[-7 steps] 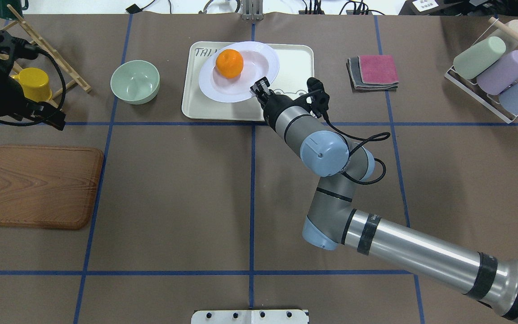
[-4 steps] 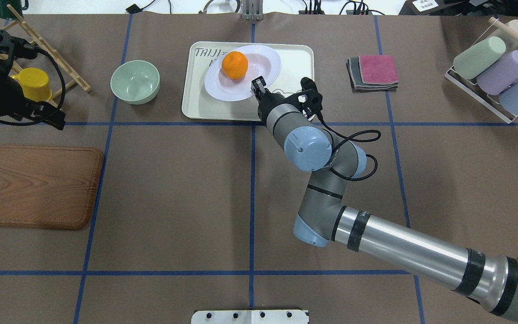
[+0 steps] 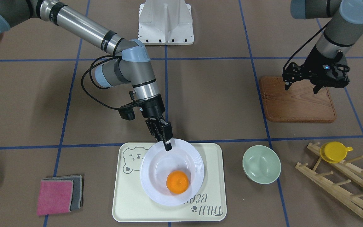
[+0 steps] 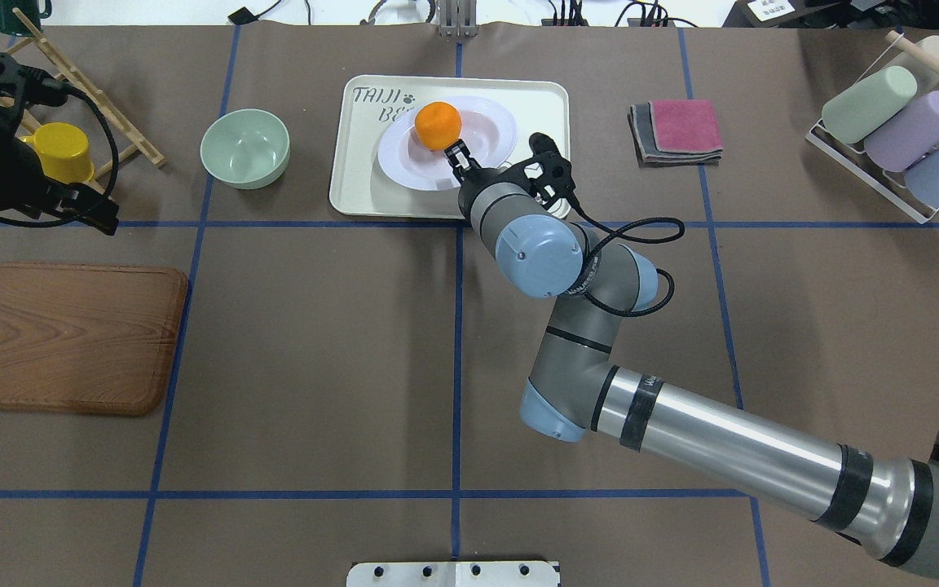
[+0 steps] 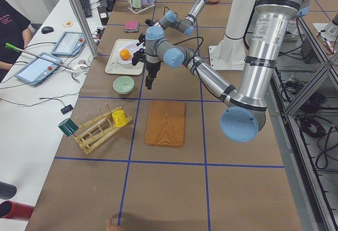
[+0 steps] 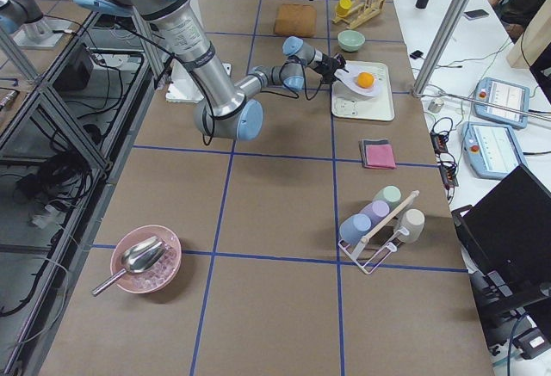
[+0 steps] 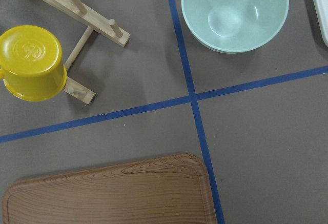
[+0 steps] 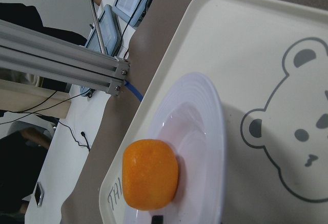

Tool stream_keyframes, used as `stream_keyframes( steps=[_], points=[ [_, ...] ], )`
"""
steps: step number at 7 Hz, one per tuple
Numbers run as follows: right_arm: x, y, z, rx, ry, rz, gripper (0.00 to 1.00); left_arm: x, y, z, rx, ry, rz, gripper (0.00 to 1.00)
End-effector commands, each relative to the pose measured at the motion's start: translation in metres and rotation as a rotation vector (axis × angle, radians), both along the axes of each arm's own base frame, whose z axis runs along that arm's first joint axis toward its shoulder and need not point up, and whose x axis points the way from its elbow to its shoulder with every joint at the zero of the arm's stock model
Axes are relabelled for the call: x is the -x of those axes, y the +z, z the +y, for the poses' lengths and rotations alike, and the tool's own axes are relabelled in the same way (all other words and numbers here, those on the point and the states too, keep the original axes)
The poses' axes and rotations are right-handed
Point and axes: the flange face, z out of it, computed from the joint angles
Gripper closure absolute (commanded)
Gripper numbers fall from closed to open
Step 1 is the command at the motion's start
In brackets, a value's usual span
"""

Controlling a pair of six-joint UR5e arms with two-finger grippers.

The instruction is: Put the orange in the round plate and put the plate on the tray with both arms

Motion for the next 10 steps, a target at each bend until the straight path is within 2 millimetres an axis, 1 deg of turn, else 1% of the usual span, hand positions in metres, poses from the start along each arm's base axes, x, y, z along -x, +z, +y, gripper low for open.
stream_keyframes(
  steps=[1, 2, 3, 4, 5, 6, 7, 8, 9, 10],
  points=[
    [-0.023, -0.022, 0.007, -0.046, -0.263, 0.214, 0.01, 0.000, 0.001, -0.001, 0.001, 0.001, -0.002, 0.03],
    [-0.042, -0.009, 0.024, -0.130, -0.408, 0.348, 0.00, -0.001, 0.002, -0.001, 0.002, 0.003, -0.004, 0.03],
    [-0.072, 0.009, 0.039, -0.197, -0.533, 0.480, 0.00, -0.001, 0.002, -0.001, 0.002, 0.003, -0.004, 0.03],
    [-0.099, 0.005, 0.041, -0.230, -0.613, 0.539, 0.00, -0.001, 0.003, -0.001, 0.003, 0.003, -0.005, 0.03],
    [-0.127, -0.002, 0.031, -0.223, -0.670, 0.523, 0.00, 0.000, 0.003, -0.001, 0.000, 0.005, -0.005, 0.03],
    [-0.149, 0.002, 0.025, -0.239, -0.735, 0.512, 0.00, -0.001, 0.006, -0.003, 0.003, 0.007, -0.009, 0.03],
    [-0.185, 0.019, 0.006, -0.283, -0.751, 0.559, 0.00, -0.002, 0.009, -0.004, 0.007, 0.008, -0.013, 0.03],
    [-0.248, 0.042, -0.011, -0.288, -0.755, 0.597, 0.00, 0.000, 0.016, -0.001, 0.016, 0.009, -0.017, 0.03],
    [-0.314, 0.074, -0.025, -0.349, -0.843, 0.612, 0.00, 0.001, 0.021, 0.001, 0.012, 0.008, -0.013, 0.03],
    [-0.384, 0.123, -0.034, -0.351, -0.856, 0.655, 0.00, 0.004, 0.031, 0.005, 0.015, 0.009, -0.014, 0.03]
  ],
)
